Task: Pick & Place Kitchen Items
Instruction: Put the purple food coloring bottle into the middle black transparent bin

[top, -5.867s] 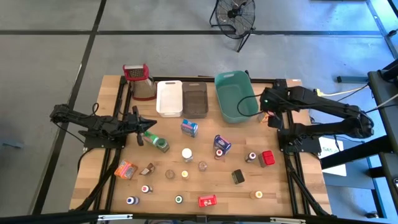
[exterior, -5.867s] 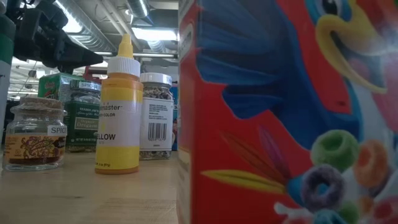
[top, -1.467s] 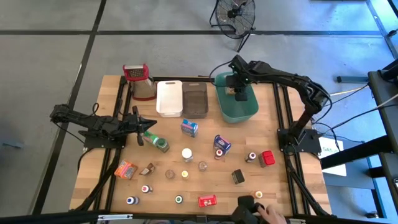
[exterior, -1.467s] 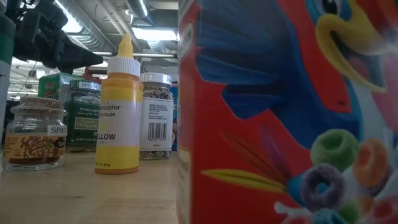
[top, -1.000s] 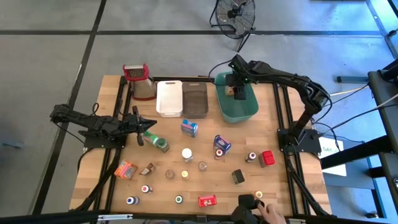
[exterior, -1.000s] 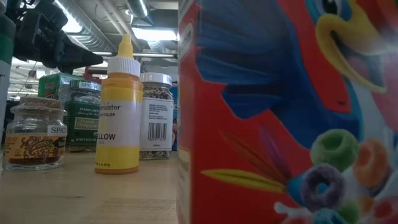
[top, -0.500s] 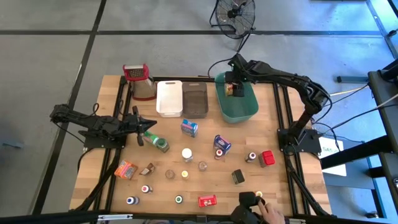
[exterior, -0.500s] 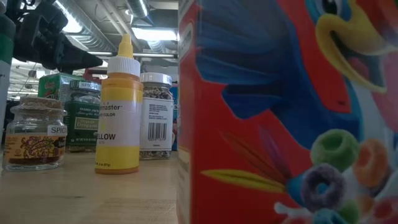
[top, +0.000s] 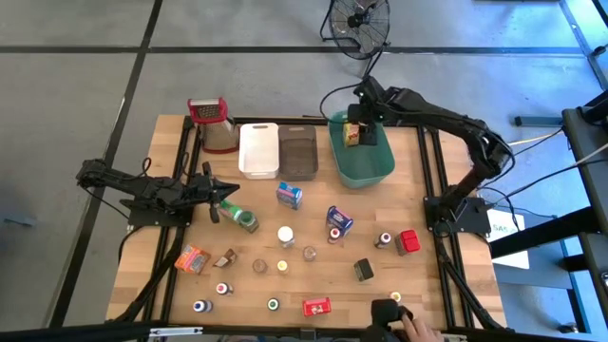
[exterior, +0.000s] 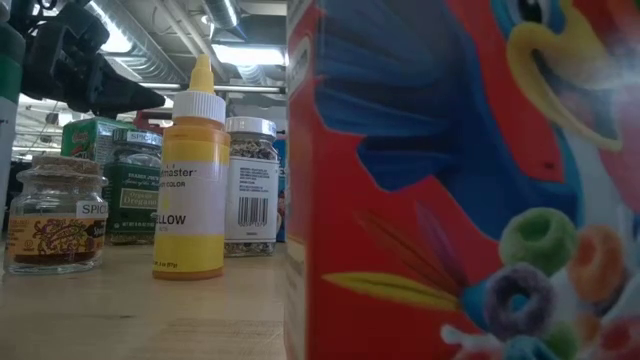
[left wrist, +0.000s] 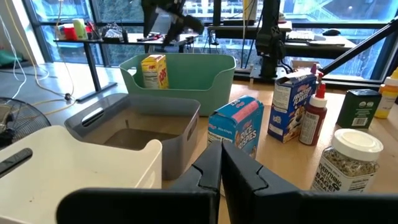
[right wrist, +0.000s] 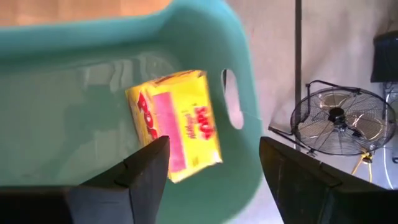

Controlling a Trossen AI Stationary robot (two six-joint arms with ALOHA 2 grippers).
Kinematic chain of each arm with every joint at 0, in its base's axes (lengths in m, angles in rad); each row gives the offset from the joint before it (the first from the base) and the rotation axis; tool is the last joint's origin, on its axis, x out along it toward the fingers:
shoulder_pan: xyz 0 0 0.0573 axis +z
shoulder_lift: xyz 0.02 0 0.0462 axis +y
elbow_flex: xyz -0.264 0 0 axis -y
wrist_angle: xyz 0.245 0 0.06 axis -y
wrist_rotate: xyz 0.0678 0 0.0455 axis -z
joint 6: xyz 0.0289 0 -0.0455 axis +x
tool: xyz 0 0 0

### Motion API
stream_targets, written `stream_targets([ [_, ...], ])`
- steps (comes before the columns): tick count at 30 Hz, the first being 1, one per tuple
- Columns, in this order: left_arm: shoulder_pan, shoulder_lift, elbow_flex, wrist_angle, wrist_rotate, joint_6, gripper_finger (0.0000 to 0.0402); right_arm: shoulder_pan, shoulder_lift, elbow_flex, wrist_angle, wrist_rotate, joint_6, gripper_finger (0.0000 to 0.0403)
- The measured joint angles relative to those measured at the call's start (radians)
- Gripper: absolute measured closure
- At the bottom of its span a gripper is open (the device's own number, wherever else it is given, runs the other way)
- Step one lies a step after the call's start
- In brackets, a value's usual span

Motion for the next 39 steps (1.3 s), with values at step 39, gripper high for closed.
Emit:
stream_targets([
  [39,0.0,0.0,0.0,-0.006,0.007,-0.042,0.0398,0.898,-0.259,-0.019,-0.657,-0.283,1.058,0.0153],
])
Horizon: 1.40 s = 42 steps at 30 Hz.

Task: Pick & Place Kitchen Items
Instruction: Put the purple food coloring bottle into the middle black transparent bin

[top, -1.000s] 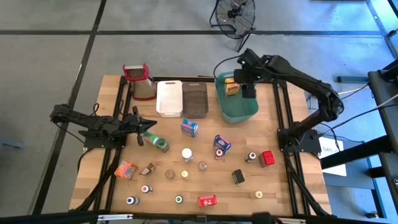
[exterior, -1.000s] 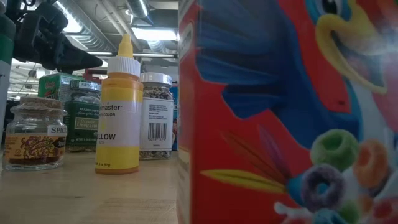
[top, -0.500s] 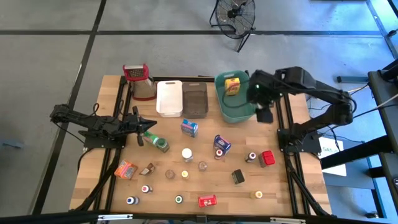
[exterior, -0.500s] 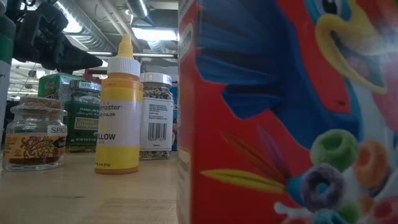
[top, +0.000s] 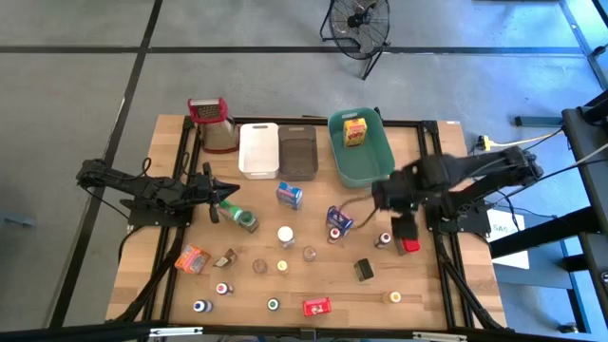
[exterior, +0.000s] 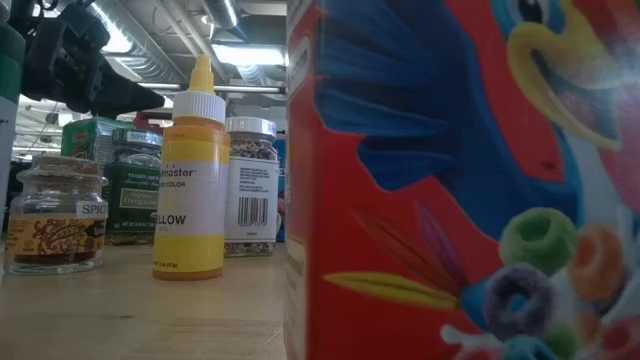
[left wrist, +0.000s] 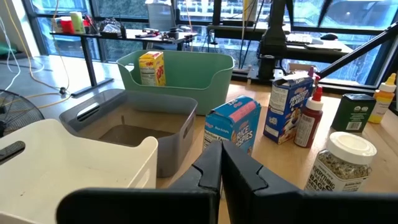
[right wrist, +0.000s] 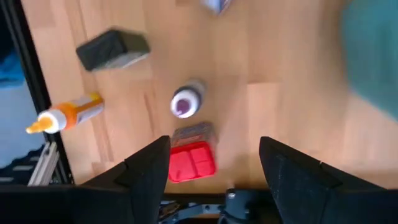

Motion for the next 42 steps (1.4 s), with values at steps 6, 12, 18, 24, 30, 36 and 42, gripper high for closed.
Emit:
stream_targets([
  [6,0.0,0.0,0.0,0.0,0.0,0.0,0.0398,0.097,0.0,-0.112,0.07,0.006,0.053,0.0153],
  [12,0.0,0.0,0.0,0.0,0.0,0.0,0.0397,0.152,0.0,-0.171,0.18,0.085,0.001,0.0153],
  [18,0.0,0.0,0.0,0.0,0.0,0.001,0.0398,0.189,0.0,-0.241,0.256,0.09,0.001,0.0153],
  [24,0.0,0.0,0.0,0.0,0.0,0.009,0.0398,0.193,0.0,-0.288,0.322,0.09,0.018,0.0153],
  [30,0.0,0.0,0.0,0.0,0.0,0.008,0.0397,0.195,0.014,-0.324,0.354,0.09,-0.003,0.0153],
  [36,0.0,0.0,0.0,0.0,0.0,0.008,0.0398,0.196,0.055,-0.332,0.358,0.092,-0.007,0.0153],
  [42,0.0,0.0,0.0,0.0,-0.001,0.008,0.0398,0.196,0.084,-0.332,0.358,0.092,-0.007,0.0153],
])
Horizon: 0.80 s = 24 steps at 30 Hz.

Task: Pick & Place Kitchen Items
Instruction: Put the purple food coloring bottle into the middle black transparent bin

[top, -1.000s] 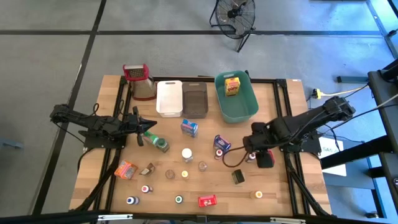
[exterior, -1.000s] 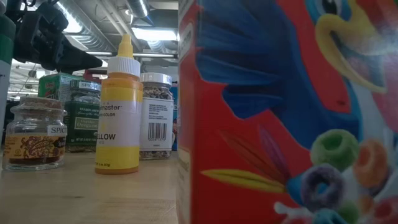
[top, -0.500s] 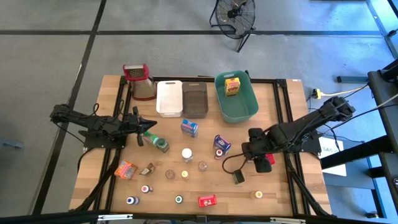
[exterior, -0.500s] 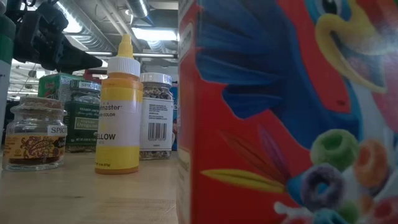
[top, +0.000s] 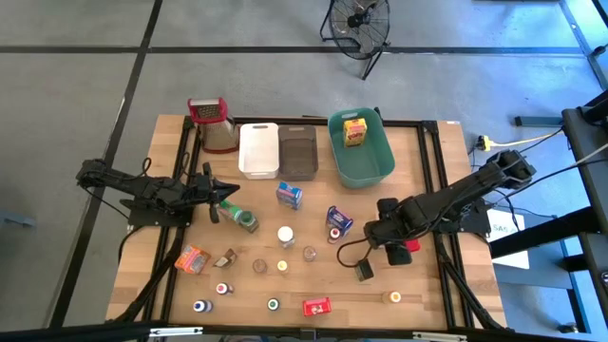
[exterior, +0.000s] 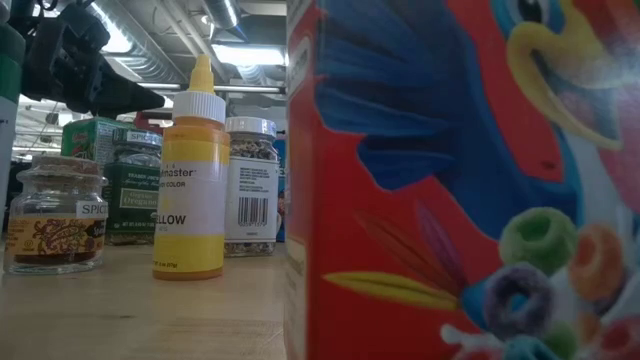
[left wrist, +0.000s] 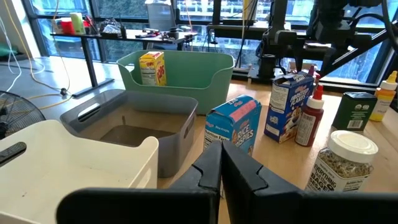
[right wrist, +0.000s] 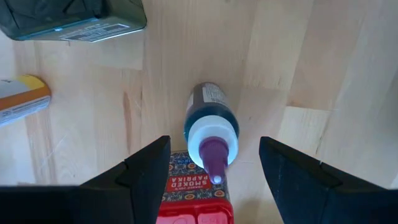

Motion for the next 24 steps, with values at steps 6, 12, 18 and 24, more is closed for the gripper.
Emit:
stream_targets([
  [6,0.0,0.0,0.0,0.0,0.0,0.0,0.0397,0.0,0.004,0.0,0.007,0.0,0.0,0.0153],
  [12,0.0,0.0,0.0,0.0,0.0,0.0,0.0398,-0.004,0.004,0.0,0.006,-0.004,0.037,0.0153],
  [18,0.0,0.0,0.0,0.0,0.0,0.0,0.0398,-0.006,0.004,-0.04,0.025,-0.021,0.038,0.0153],
  [24,0.0,0.0,0.0,0.0,-0.001,0.0,0.0398,-0.01,0.004,-0.064,0.046,0.004,0.045,0.0153],
])
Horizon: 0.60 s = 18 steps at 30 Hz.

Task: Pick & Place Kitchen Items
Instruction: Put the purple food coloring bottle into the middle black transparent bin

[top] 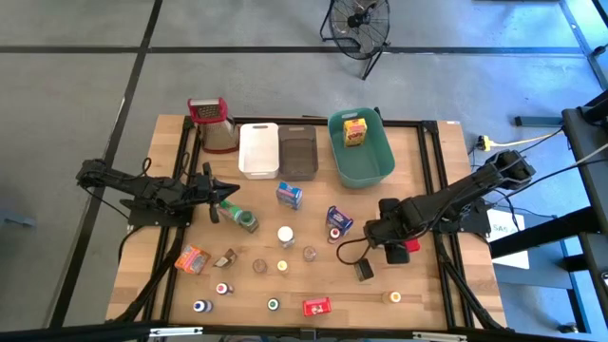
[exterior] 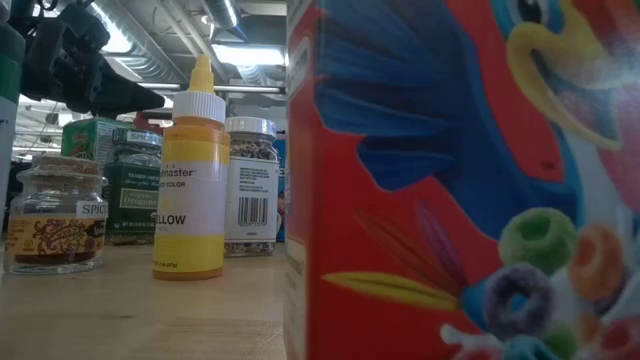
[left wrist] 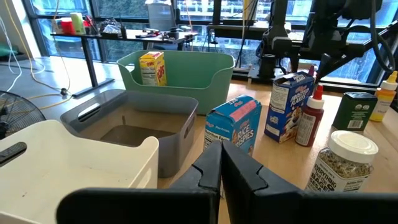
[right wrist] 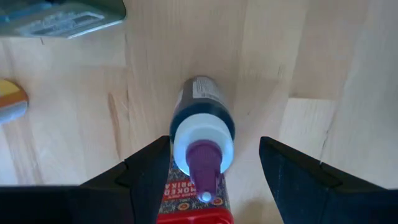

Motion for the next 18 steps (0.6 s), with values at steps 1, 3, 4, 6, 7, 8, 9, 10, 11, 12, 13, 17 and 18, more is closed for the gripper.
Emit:
stream_targets([
  [1,0.0,0.0,0.0,0.0,0.0,0.0,0.0397,0.0,0.0,0.0,0.0,0.0,-0.001,0.0153],
  [3,0.0,0.0,0.0,0.0,0.0,0.0,0.0398,0.0,0.0,0.0,0.0,0.0,-0.002,0.0153],
  [4,0.0,0.0,0.0,0.0,0.0,0.0,0.0398,0.0,0.0,0.0,-0.001,0.0,-0.003,0.0153],
  [6,0.0,0.0,0.0,0.0,-0.001,0.0,0.0397,0.0,0.0,0.0,0.0,0.0,-0.003,0.0153],
  [7,0.0,0.0,0.0,0.0,-0.001,0.0,0.0398,0.0,0.0,0.0,0.0,0.0,-0.003,0.0153],
  [8,0.0,0.0,0.0,0.0,-0.001,0.0,0.0398,0.0,0.0,0.0,-0.001,0.0,-0.003,0.0153],
  [9,0.0,0.0,0.0,0.0,-0.001,0.0,0.0398,0.0,0.0,0.0,-0.001,0.0,-0.003,0.0153],
  [10,0.0,0.0,0.0,0.0,-0.001,0.0,0.0397,0.0,0.0,0.0,-0.001,0.0,-0.003,0.0153],
  [11,0.0,0.0,0.0,0.0,-0.001,0.0,0.0398,0.0,0.0,0.0,-0.001,0.0,-0.003,0.0153],
  [12,0.0,0.0,0.0,0.0,-0.001,0.0,0.0398,0.0,0.0,0.0,-0.001,-0.001,-0.003,0.0153],
  [13,0.0,0.0,0.0,0.0,-0.001,0.0,0.0398,0.0,0.0,0.0,-0.001,-0.004,-0.009,0.0153],
  [17,0.0,0.0,0.0,0.0,-0.002,0.0,0.0398,0.0,0.0,0.0,0.0,-0.005,-0.011,0.0153],
  [18,0.0,0.0,0.0,0.0,-0.002,0.0,0.0398,0.0,0.0,0.0,0.0,-0.006,-0.011,0.0153],
])
